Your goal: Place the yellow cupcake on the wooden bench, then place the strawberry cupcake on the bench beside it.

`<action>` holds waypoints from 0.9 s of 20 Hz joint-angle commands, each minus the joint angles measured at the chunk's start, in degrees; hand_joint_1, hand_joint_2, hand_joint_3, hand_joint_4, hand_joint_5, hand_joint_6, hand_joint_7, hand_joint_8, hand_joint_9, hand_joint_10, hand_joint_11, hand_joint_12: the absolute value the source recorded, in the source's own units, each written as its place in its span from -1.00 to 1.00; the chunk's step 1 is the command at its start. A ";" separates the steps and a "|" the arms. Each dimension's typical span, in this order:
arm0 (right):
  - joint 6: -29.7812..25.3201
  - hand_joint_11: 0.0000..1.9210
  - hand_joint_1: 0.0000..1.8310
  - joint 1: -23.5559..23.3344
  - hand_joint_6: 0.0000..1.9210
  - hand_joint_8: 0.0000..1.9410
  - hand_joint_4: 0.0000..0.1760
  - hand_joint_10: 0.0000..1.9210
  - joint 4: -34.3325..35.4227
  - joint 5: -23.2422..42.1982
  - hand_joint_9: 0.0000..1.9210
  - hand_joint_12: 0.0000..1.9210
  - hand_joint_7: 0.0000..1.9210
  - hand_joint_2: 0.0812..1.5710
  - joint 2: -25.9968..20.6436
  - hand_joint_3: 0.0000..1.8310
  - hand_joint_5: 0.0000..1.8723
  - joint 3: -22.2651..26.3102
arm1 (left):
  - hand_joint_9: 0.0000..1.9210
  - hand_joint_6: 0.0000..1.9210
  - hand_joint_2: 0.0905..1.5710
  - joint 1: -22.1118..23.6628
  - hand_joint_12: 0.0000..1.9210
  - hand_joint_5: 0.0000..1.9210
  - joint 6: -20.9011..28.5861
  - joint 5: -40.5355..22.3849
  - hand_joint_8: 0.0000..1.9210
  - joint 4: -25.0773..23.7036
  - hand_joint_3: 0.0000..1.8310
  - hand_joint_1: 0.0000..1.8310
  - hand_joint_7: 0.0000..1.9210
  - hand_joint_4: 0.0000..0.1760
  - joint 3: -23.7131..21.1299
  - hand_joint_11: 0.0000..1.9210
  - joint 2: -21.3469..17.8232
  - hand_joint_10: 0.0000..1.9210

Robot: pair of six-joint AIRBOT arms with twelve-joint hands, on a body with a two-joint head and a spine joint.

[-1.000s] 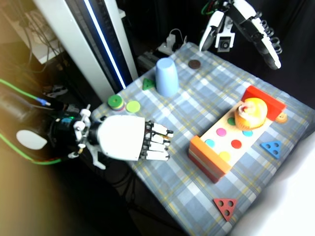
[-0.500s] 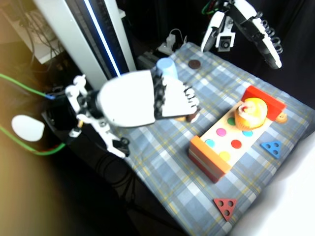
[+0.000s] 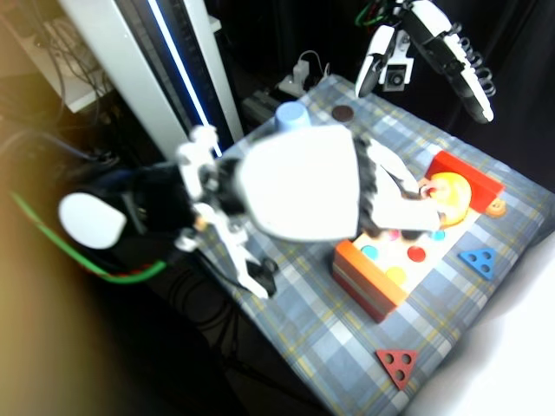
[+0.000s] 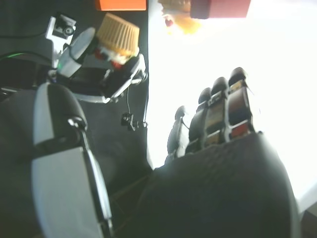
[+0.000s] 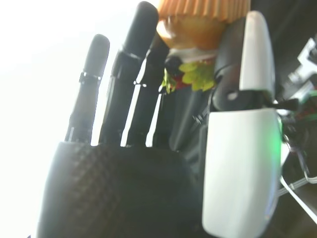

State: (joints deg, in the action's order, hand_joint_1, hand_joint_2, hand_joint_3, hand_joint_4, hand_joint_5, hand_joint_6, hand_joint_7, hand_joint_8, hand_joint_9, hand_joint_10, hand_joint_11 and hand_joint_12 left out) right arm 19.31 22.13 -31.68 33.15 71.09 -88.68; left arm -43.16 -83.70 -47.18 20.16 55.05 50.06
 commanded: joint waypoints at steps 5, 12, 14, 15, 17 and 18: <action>-0.21 -0.68 0.42 -1.31 -0.88 -0.72 -1.00 -0.17 -0.45 0.71 0.09 0.70 0.50 0.20 2.71 -0.99 0.49 -1.73 | -0.98 -1.00 0.00 0.48 -1.00 -1.00 0.61 -6.54 -1.00 -0.73 -1.00 -0.03 -1.00 1.00 0.22 -1.00 -0.41 -0.99; -0.21 -0.41 0.49 -1.28 -0.75 -0.42 -1.00 -0.41 -0.50 -1.63 -0.02 0.58 0.30 0.24 4.91 -0.99 0.05 -3.25 | -0.96 -1.00 0.00 0.76 -1.00 -0.99 0.61 -6.32 -1.00 -1.04 -1.00 -0.06 -1.00 1.00 0.21 -1.00 -0.41 -0.99; -0.20 -0.88 0.24 -1.27 -0.98 -0.90 -1.00 -0.71 -0.71 -1.93 -0.36 0.34 -0.14 0.16 4.91 -1.00 -0.10 -3.32 | -0.98 -1.00 0.00 0.82 -1.00 -0.99 0.61 -6.32 -1.00 -1.10 -1.00 -0.03 -1.00 1.00 0.22 -1.00 -0.41 -1.00; -0.20 -0.92 0.19 -1.27 -1.00 -0.97 -1.00 -0.76 -0.71 -2.00 -0.38 0.34 -0.23 0.14 4.88 -1.00 -0.17 -3.40 | -0.98 -1.00 0.00 0.82 -1.00 -1.00 0.61 -6.34 -1.00 -1.10 -1.00 -0.04 -1.00 1.00 0.22 -1.00 -0.41 -1.00; -0.20 -1.00 0.04 -1.27 -1.00 -1.00 -0.47 -0.81 -0.71 -2.01 -0.46 0.46 -0.48 0.13 4.84 -1.00 -0.41 -3.29 | -1.00 -1.00 0.00 0.81 -1.00 -1.00 0.61 -6.34 -1.00 -1.11 -1.00 -0.01 -1.00 1.00 0.26 -1.00 -0.42 -1.00; -0.20 -1.00 0.03 -1.27 -1.00 -1.00 -0.33 -0.83 -0.70 -2.01 -0.50 0.34 -0.54 0.12 4.82 -1.00 -0.46 -3.16 | -0.99 -1.00 0.00 0.81 -1.00 -1.00 0.61 -6.35 -1.00 -1.11 -1.00 0.01 -1.00 1.00 0.27 -1.00 -0.42 -1.00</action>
State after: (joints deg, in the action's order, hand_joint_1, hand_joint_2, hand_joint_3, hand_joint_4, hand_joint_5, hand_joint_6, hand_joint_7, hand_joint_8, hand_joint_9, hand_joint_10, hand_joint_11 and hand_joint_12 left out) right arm 19.22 22.06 -34.11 25.91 75.83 -91.81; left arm -43.09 -83.70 -46.81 19.92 55.05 50.06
